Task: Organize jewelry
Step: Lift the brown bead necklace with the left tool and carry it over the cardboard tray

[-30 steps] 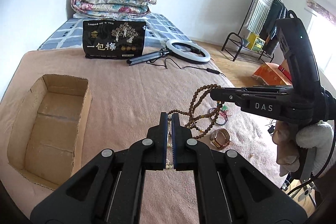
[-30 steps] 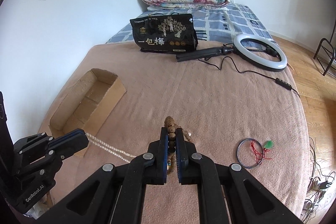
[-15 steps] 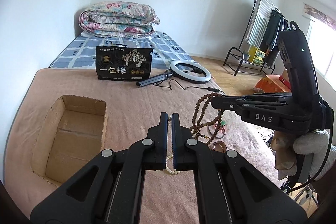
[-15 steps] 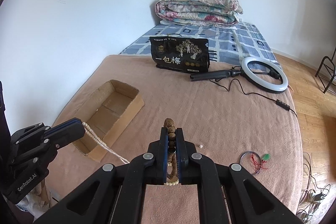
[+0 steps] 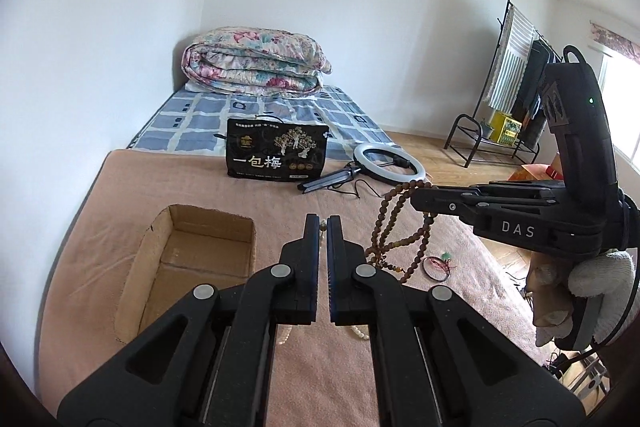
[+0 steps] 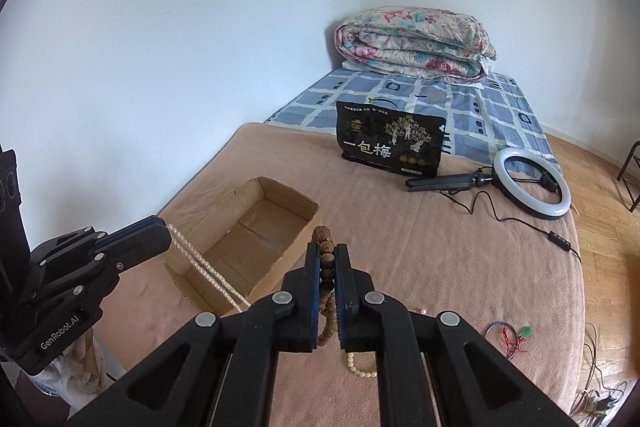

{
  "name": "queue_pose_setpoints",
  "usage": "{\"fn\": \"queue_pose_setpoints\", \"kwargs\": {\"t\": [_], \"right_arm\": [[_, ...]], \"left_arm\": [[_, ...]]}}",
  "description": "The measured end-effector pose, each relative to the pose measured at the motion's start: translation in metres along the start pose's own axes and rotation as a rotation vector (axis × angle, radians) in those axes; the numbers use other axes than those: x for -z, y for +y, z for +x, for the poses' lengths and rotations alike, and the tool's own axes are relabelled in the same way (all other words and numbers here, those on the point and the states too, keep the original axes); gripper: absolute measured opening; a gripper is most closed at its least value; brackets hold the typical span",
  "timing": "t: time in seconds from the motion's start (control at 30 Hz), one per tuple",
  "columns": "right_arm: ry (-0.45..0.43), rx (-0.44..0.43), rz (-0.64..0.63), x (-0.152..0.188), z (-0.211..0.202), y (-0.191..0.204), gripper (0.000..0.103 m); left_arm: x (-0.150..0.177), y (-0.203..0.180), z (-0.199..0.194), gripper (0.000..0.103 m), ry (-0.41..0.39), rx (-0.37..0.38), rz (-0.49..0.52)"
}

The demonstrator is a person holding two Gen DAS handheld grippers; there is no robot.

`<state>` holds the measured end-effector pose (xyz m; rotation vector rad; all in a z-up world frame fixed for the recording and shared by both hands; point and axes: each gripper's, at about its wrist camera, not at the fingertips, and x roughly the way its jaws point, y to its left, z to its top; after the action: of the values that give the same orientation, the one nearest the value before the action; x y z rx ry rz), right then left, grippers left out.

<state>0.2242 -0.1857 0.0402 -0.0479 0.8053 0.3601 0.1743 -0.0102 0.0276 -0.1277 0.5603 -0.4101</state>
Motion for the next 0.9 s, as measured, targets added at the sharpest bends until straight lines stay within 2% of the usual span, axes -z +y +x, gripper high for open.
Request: {"fn": "queue_pose_setpoints", "kwargs": {"t": [0.4,0.9], "right_arm": [[-0.018,-0.068,-0.058,-0.029,0.022,0.055,0.004],[0.006,-0.115,-0.095,-0.047,0.072,0.097,0.004]], "left_arm": [[-0.002,0.056,-0.019,0.001,-0.025,-0.085,-0.035],[0.013,0.106,-0.011,0.001,0.005,-0.132,-0.091]]}}
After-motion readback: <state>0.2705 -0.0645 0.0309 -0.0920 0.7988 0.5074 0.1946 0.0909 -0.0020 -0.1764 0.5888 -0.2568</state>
